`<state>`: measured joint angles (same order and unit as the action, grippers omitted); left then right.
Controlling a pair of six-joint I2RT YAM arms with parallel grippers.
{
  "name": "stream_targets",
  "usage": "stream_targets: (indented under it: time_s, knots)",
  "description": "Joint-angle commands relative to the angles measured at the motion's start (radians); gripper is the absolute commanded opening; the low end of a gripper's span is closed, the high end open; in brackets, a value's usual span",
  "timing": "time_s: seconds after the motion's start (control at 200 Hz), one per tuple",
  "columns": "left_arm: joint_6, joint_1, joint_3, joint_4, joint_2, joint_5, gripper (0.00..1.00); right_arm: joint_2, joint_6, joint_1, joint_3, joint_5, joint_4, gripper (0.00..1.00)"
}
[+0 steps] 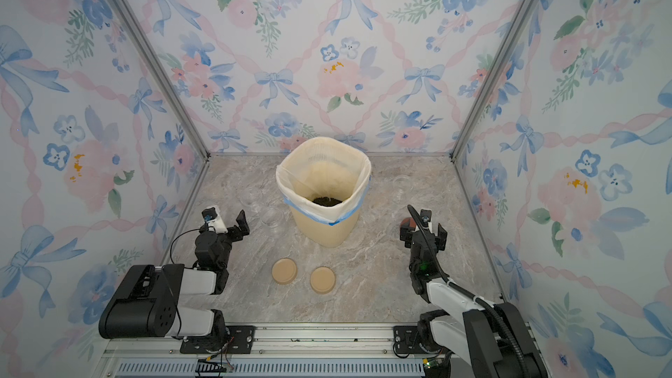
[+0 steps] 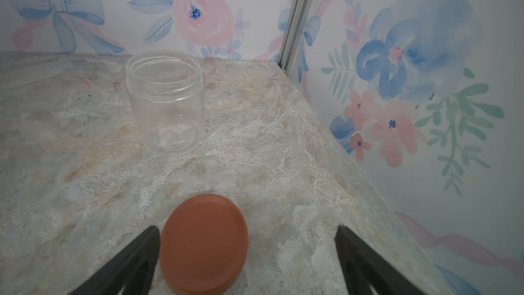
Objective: Empty moldy tea leaves from jars
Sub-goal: Reset both arms
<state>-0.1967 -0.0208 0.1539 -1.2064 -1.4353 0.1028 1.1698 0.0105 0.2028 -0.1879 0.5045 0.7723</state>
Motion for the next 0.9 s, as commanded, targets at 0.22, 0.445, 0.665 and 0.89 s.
stream_targets:
  time_s: [0.22, 0.445, 0.665, 0.89]
  knots:
    - [0.142, 0.075, -0.016, -0.264, -0.131, -0.085, 0.98, 0.378, 0.066, 0.000, 0.048, -0.070, 0.632, 0.97]
    - [0.129, 0.131, 0.029, -0.170, -0.124, 0.157, 0.98, 0.423, 0.077, -0.018, -0.067, -0.141, 0.469, 0.98]
    - [0.137, 0.144, 0.027, -0.163, -0.120, 0.173, 0.98, 0.385, -0.016, -0.135, -0.195, -0.316, 0.164, 0.97]
    - [0.137, 0.143, 0.027, -0.163, -0.120, 0.172, 0.98, 0.380, -0.017, -0.135, -0.198, -0.316, 0.147, 0.97]
